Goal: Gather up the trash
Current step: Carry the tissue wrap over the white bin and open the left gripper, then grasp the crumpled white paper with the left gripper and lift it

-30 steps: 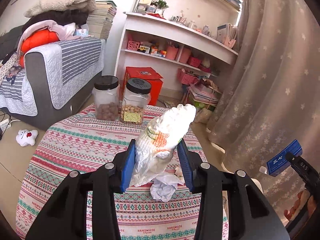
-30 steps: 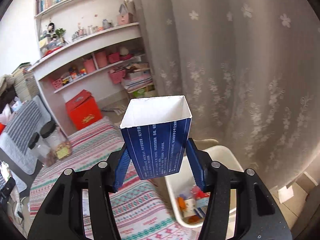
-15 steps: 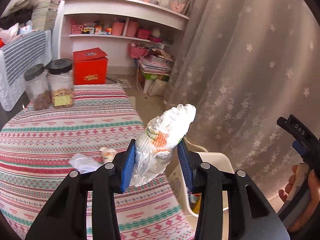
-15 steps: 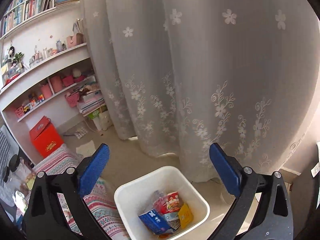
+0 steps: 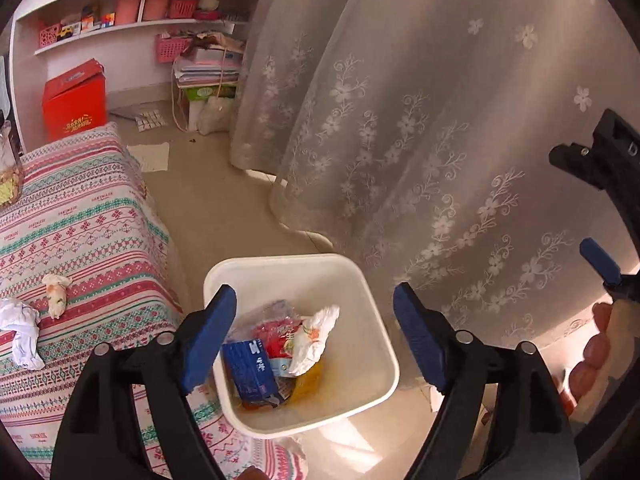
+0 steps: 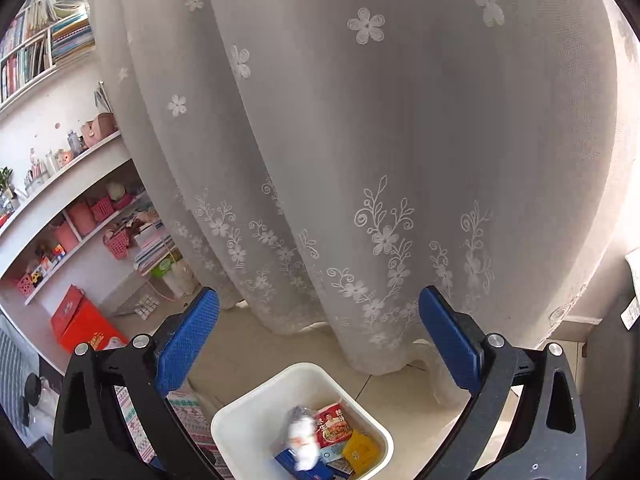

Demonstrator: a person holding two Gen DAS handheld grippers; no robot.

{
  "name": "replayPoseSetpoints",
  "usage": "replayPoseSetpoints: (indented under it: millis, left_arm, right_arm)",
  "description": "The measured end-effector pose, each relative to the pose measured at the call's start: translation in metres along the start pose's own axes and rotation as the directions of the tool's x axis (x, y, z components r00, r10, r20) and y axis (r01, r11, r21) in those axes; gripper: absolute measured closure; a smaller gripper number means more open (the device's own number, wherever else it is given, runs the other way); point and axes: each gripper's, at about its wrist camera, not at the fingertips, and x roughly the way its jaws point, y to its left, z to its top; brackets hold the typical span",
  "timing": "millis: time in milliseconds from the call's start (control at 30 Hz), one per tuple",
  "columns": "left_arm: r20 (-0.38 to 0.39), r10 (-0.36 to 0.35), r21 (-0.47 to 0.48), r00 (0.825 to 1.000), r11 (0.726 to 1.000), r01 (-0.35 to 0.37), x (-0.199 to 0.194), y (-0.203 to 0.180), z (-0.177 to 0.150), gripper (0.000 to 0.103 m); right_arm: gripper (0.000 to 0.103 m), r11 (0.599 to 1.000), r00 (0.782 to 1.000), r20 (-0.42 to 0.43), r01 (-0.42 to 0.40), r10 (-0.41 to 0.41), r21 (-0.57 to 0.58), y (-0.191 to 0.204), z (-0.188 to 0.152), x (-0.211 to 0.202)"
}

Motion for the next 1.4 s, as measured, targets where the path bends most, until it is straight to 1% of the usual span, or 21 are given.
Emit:
replayPoseSetpoints:
  millis: [67, 133, 200, 267, 333, 367, 400, 433, 467, 533, 633, 733, 800, 833, 867, 933, 1033, 1167, 1233, 1333, 1400]
  left_arm:
    - [-0.035, 0.069, 0.029, 0.997, 0.997, -0.068, -0.002, 0.016, -0.007, 0.023]
    - [-0.059, 0.169, 0.067, 0.984, 0.984, -0.165, -0.009, 0.044, -0.013, 0.023]
    - [-0.111, 0.276, 0.098, 0.955, 0.959, -0.265, -0.015, 0.082, -0.014, 0.023]
    - [-0.162, 0.384, 0.097, 0.909, 0.923, -0.373, -0.023, 0.126, -0.013, 0.023]
    - [-0.231, 0.436, 0.021, 0.870, 0.896, -0.444, -0.034, 0.177, -0.009, 0.023]
    - [-0.276, 0.419, -0.062, 0.865, 0.890, -0.451, -0.040, 0.204, -0.008, 0.023]
    - [-0.311, 0.370, -0.183, 0.875, 0.881, -0.437, -0.047, 0.232, -0.009, 0.023]
    - [-0.318, 0.306, -0.318, 0.897, 0.857, -0.405, -0.054, 0.257, -0.012, 0.023]
    - [-0.306, 0.244, -0.449, 0.920, 0.815, -0.365, -0.060, 0.280, -0.016, 0.023]
    - [-0.273, 0.176, -0.614, 0.946, 0.725, -0.312, -0.063, 0.308, -0.028, 0.023]
    - [-0.252, 0.129, -0.730, 0.959, 0.626, -0.276, -0.052, 0.325, -0.044, 0.023]
    - [-0.234, 0.141, -0.772, 0.962, 0.575, -0.272, -0.038, 0.326, -0.051, 0.024]
    - [-0.230, 0.155, -0.775, 0.961, 0.567, -0.277, -0.030, 0.328, -0.052, 0.038]
    - [-0.230, 0.143, -0.779, 0.963, 0.566, -0.270, -0.027, 0.329, -0.053, 0.059]
    - [-0.227, 0.123, -0.787, 0.966, 0.562, -0.257, -0.025, 0.331, -0.055, 0.064]
    - [-0.202, 0.109, -0.793, 0.973, 0.565, -0.228, -0.030, 0.333, -0.056, 0.065]
    - [-0.168, 0.115, -0.772, 0.979, 0.602, -0.203, -0.051, 0.336, -0.057, 0.066]
    - [-0.122, 0.176, -0.731, 0.977, 0.650, -0.209, -0.104, 0.339, -0.060, 0.066]
    - [-0.082, 0.239, -0.700, 0.967, 0.678, -0.227, -0.141, 0.340, -0.063, 0.066]
    - [-0.001, 0.333, -0.669, 0.943, 0.701, -0.248, -0.201, 0.344, -0.075, 0.066]
    - [0.047, 0.428, -0.647, 0.902, 0.701, -0.299, -0.237, 0.348, -0.084, 0.066]
  right_arm:
    - [0.007, 0.999, 0.998, -0.038, -0.047, 0.047, -0.015, 0.009, -0.004, 0.002]
    - [0.007, 0.992, 0.991, -0.083, -0.111, 0.106, -0.054, 0.024, -0.010, 0.003]
    - [0.007, 0.984, 0.983, -0.120, -0.153, 0.142, -0.089, 0.040, -0.018, 0.003]
    - [0.007, 0.973, 0.969, -0.169, -0.203, 0.182, -0.113, 0.055, -0.025, 0.005]
    - [0.007, 0.963, 0.957, -0.198, -0.240, 0.213, -0.121, 0.068, -0.031, 0.004]
    - [0.007, 0.960, 0.953, -0.205, -0.251, 0.222, -0.124, 0.074, -0.033, 0.002]
    - [0.007, 0.956, 0.949, -0.214, -0.263, 0.233, -0.128, 0.080, -0.035, 0.001]
    - [0.007, 0.952, 0.944, -0.223, -0.276, 0.243, -0.131, 0.086, -0.037, 0.000]
    - [0.007, 0.950, 0.941, -0.230, -0.284, 0.249, -0.133, 0.091, -0.040, 0.000]
    - [0.007, 0.944, 0.934, -0.245, -0.300, 0.260, -0.139, 0.101, -0.044, -0.002]
    - [0.007, 0.936, 0.926, -0.267, -0.314, 0.266, -0.157, 0.113, -0.052, -0.004]
    - [0.007, 0.928, 0.927, -0.272, -0.317, 0.260, -0.194, 0.125, -0.057, -0.005]
    - [0.007, 0.923, 0.926, -0.276, -0.319, 0.256, -0.214, 0.133, -0.061, -0.006]
    - [0.007, 0.921, 0.924, -0.283, -0.323, 0.257, -0.218, 0.137, -0.062, -0.004]
    - [0.007, 0.918, 0.921, -0.292, -0.329, 0.259, -0.220, 0.140, -0.064, -0.003]
    - [0.007, 0.912, 0.911, -0.317, -0.344, 0.265, -0.223, 0.148, -0.068, 0.000]
    - [0.007, 0.900, 0.885, -0.375, -0.375, 0.276, -0.222, 0.164, -0.082, 0.007]
    - [0.007, 0.867, 0.811, -0.510, -0.446, 0.287, -0.223, 0.198, -0.116, 0.019]
    - [0.007, 0.846, 0.787, -0.557, -0.468, 0.268, -0.254, 0.221, -0.140, 0.024]
    - [0.007, 0.807, 0.766, -0.606, -0.489, 0.216, -0.331, 0.258, -0.182, 0.032]
    - [0.007, 0.773, 0.735, -0.650, -0.522, 0.193, -0.361, 0.278, -0.211, 0.040]
